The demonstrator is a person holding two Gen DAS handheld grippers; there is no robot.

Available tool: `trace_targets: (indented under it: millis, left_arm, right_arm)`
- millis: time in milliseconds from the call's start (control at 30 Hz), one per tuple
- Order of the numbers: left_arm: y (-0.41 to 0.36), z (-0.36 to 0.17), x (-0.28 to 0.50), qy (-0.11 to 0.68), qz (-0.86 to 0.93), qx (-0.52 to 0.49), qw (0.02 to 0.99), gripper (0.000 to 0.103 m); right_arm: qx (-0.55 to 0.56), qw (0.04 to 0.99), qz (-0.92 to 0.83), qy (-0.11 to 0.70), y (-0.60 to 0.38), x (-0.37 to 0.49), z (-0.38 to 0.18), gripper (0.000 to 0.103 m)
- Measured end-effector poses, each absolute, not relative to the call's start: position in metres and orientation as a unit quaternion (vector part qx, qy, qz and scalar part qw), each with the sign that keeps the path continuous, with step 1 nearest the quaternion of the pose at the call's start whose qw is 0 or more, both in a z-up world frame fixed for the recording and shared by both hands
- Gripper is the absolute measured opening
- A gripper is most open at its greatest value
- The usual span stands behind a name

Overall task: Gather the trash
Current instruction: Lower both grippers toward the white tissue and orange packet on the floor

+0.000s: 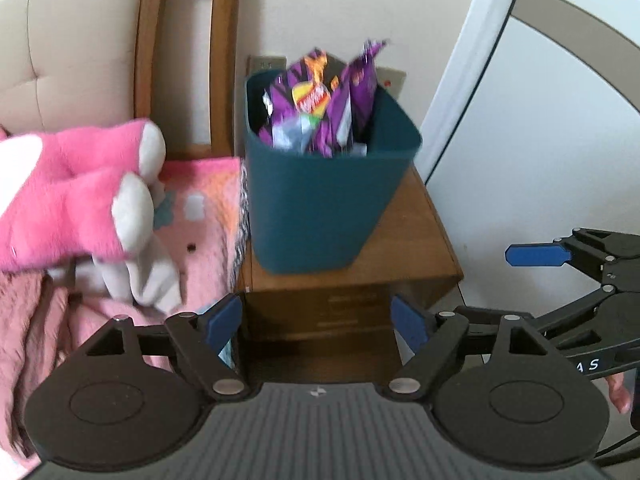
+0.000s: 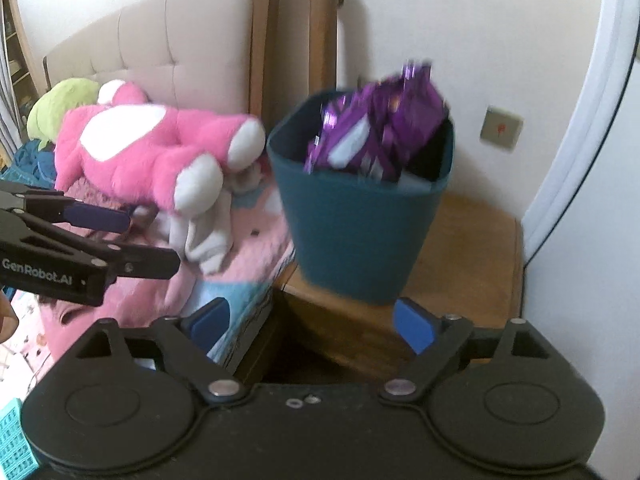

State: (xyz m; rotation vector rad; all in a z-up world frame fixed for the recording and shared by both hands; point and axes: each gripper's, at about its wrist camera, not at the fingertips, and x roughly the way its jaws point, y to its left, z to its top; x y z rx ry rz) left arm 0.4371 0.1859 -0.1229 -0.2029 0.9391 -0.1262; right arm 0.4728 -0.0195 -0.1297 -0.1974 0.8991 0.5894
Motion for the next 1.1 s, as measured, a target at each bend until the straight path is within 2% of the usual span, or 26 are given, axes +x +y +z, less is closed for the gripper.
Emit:
trace_targets:
  millis: [133,300,533,933,1100]
  left_arm:
    - [0.174,-0.161,0.425,0.469,-0.058,-0.107,0.875,0.085]
    - [0.155,-0.230,0.413,0.501,-0.041,-0.141,0.853,0.103]
    - [0.115,-0.361,0.405,0.559,-0.002,-0.151,0.816,0.103]
    - [0.066,-0.596,0.382,0.620,0.037,-0.132,0.772,0.103]
    - [0.052,-0.688,0.380,0.643,0.041,-0.127,0.754,0.103]
  right_arm:
    - [-0.100,0.844,0.291,0.439,-0.029,0.460,-0.164,0.099]
    - [-0.116,0.819,0.308,0.469,-0.042,0.451,-0.230,0.100]
    - [-0.155,0.783,0.297,0.525,-0.059,0.456,-0.350,0.100]
    - [-0.088,0.745,0.254,0.610,-0.077,0.486,-0.573,0.097]
    - [-0.035,0.723,0.233,0.649,-0.072,0.496,-0.669,0.092]
